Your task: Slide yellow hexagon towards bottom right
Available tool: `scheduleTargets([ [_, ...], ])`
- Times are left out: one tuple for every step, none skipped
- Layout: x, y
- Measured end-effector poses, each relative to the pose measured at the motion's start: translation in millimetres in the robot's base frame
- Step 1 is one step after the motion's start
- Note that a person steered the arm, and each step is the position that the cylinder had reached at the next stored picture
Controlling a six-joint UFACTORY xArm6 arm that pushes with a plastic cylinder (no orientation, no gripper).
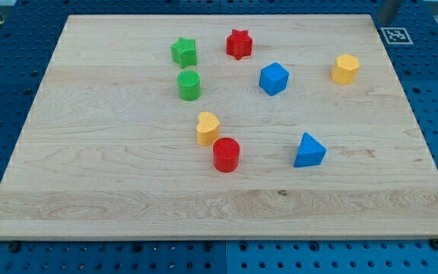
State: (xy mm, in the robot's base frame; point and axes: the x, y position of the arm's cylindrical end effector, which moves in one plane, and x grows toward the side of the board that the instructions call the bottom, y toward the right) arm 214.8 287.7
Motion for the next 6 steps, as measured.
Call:
scheduleTargets([
  [8, -53],
  [16, -58],
  [96, -58],
  [128, -59],
  [127, -69],
  [126, -118],
])
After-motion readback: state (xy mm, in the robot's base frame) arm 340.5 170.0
